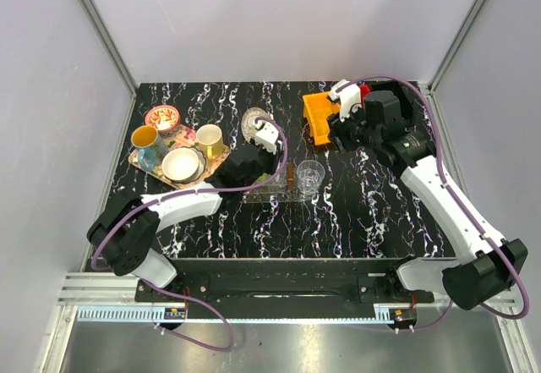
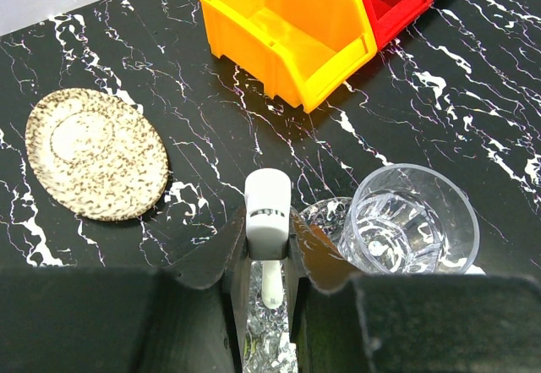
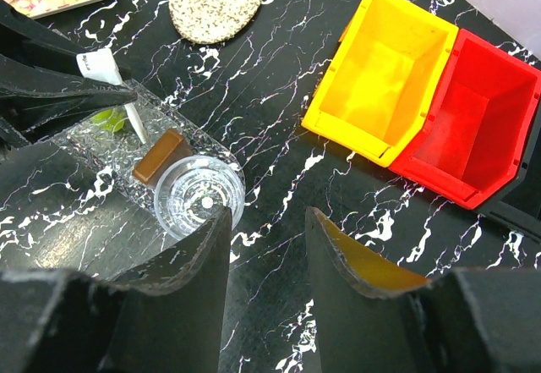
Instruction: Prepare toiletry sets of a toothbrush and toothpaste on the tray
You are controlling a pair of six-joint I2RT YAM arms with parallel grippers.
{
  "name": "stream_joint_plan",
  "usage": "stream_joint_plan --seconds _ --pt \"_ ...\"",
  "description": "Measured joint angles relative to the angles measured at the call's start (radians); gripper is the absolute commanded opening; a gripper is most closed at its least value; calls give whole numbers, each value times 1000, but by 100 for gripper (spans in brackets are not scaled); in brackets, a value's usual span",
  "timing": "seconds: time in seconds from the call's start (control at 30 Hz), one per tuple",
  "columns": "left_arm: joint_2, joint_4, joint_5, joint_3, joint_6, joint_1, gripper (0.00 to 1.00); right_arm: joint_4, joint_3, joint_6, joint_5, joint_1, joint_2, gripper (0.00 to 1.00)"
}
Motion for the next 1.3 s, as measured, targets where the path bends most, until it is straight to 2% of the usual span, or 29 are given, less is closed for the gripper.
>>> stream_joint_plan --seconds 1.3 --pt "17 38 -2 -6 -12 0 0 0 -9 0 0 0 2 46"
